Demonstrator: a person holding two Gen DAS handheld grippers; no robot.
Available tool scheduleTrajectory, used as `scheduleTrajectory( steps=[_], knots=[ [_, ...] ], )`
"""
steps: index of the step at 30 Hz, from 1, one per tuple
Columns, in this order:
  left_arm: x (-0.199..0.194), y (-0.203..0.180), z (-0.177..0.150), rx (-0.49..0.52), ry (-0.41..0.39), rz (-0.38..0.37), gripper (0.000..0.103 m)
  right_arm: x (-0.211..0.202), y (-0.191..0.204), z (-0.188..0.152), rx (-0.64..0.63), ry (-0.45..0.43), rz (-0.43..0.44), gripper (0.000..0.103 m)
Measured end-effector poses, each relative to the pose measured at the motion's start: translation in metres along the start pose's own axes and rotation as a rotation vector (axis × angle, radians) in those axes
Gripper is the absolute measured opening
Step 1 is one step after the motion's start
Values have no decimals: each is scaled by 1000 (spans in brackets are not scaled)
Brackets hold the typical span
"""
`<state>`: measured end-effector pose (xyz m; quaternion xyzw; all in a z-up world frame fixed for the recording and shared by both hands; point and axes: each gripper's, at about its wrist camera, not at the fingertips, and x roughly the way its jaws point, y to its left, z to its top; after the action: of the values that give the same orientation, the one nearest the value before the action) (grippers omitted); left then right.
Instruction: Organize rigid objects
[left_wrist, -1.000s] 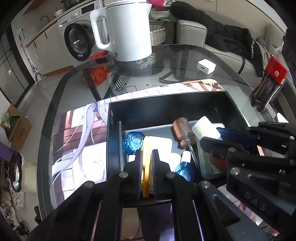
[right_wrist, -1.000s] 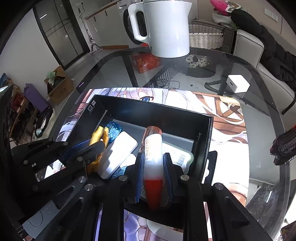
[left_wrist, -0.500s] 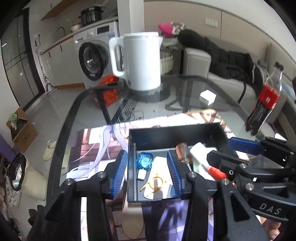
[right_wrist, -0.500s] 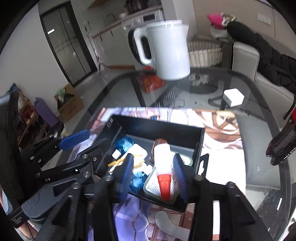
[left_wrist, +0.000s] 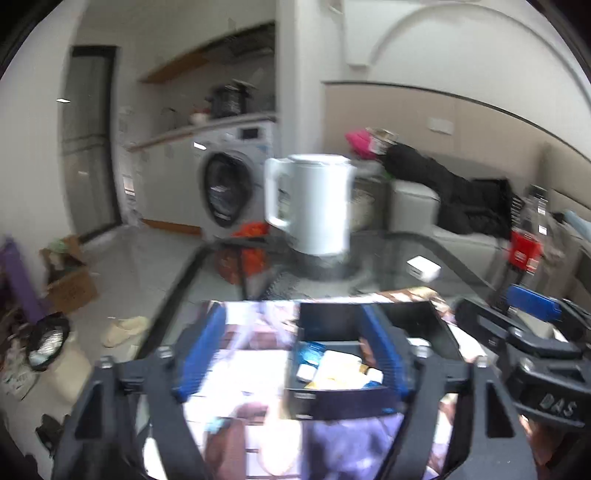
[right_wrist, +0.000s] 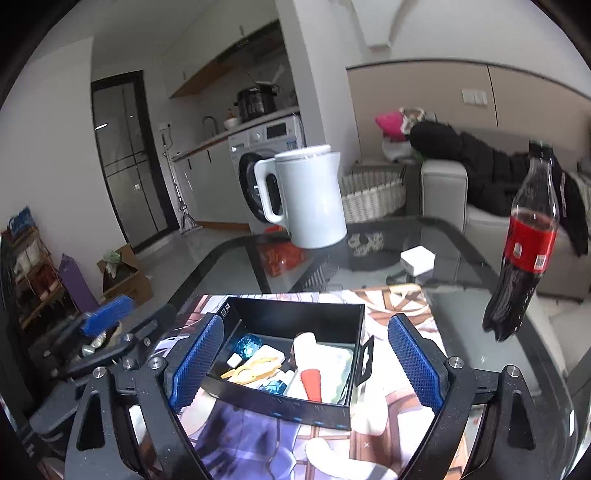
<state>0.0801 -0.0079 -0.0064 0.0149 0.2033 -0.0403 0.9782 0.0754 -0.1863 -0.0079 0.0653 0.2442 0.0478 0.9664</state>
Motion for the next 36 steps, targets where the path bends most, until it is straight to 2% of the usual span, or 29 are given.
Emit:
scheduleTrajectory(
  steps=[1, 3, 8, 10, 14, 18, 36],
  knots=[
    [-4, 2, -3, -8, -44, 66, 100, -3, 2, -3, -18, -25, -16, 93],
    [-7, 1, -6, 18, -92, 94, 102, -4, 4, -8, -33, -53, -49, 93],
    [-8, 12, -3, 55, -138, 31, 103, -2, -3, -11, -2, -47, -48, 94],
    [-9, 13, -2, 64, -142, 33, 103, -2, -7, -9, 12, -61, -55, 94],
    [-15, 10, -2, 59, -147, -17, 103, -8, -9, -5, 12, -96, -76, 94],
    [-21, 5, 0, 67, -168, -22, 103, -9, -10, -3, -9, -117, -98, 94],
    [-15, 8, -4, 49, -101, -40, 103, -7, -8, -7, -46, -119, -101, 94]
  ],
)
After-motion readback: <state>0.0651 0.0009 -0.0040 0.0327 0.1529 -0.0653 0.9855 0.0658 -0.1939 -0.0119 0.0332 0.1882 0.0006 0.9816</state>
